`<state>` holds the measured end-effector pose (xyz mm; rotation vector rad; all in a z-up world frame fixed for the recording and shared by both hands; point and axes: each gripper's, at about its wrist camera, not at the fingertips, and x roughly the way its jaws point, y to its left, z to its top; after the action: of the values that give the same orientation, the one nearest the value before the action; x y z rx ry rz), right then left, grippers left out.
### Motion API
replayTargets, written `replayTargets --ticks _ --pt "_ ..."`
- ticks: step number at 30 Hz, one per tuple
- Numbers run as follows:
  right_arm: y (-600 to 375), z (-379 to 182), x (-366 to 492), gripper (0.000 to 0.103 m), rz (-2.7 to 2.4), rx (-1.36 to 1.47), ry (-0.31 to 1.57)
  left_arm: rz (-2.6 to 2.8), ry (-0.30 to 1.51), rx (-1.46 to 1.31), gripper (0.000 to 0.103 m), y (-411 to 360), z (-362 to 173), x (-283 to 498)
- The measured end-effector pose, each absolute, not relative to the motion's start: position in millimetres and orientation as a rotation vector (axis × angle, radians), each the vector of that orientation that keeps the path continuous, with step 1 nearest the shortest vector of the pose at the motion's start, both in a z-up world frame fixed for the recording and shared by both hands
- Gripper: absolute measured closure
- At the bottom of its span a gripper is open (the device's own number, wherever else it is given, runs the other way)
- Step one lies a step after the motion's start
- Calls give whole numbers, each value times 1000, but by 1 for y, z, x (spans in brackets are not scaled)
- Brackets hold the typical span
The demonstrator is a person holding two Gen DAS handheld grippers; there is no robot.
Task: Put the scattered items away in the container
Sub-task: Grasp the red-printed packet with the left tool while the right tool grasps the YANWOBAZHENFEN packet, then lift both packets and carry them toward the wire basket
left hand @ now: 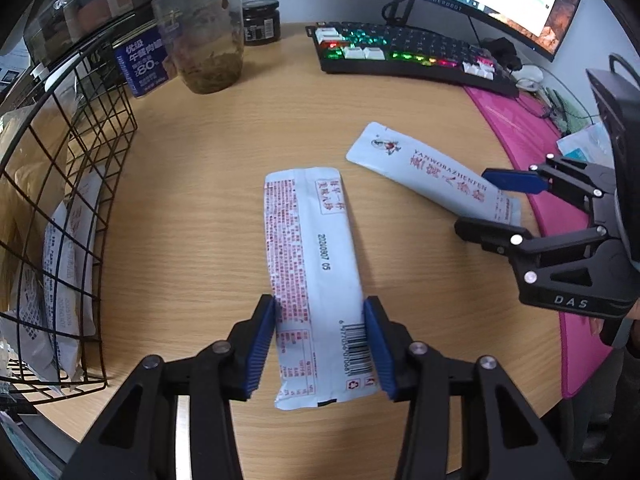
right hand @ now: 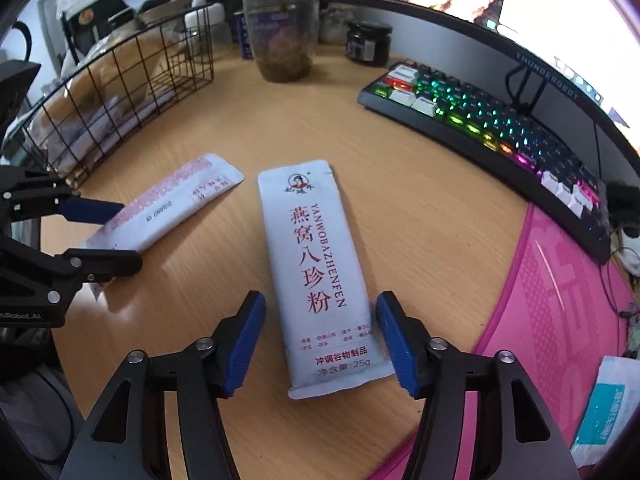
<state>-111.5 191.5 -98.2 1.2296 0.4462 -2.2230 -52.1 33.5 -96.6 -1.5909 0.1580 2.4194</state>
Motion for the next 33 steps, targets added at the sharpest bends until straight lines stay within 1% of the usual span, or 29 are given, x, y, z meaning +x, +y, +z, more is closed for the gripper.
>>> replayTargets --ticks 2,3,4,5,6,9,15,20,24,28,30,33 --pt "192 -98 -110 44 -2233 1213 440 2416 157 -1591 52 34 -98 -52" --pt "193 -98 -108 45 -2236 1207 437 2416 158 -1590 52 34 -98 -52" --pt "193 -97 -107 49 -2240 1202 439 2416 157 -1590 52 34 -98 -52" --pt "193 -97 -106 58 -2244 1203 440 2417 155 -1590 52 33 -98 -51" --pt "193 -96 -105 59 -2245 1209 443 2417 154 -1590 52 33 -98 -51" --pt "189 -95 -99 60 -2242 1205 467 2424 142 -1582 52 32 -95 -50" --pt "190 -71 -91 60 -2305 1145 413 2469 122 -1501 52 25 -69 -49" --pt "188 -31 -86 60 -2372 1046 341 2554 118 -1349 53 15 -23 -49" --pt "170 2 -84 60 -2388 957 303 2661 85 -1206 53 -8 21 -47" --pt "139 29 -81 60 -2374 877 318 2757 33 -1141 53 -46 49 -45" --pt "121 38 -83 60 -2357 852 330 2778 25 -1155 53 -60 51 -45" --pt "101 45 -85 60 -2349 840 331 2700 62 -1250 53 -56 36 -46"
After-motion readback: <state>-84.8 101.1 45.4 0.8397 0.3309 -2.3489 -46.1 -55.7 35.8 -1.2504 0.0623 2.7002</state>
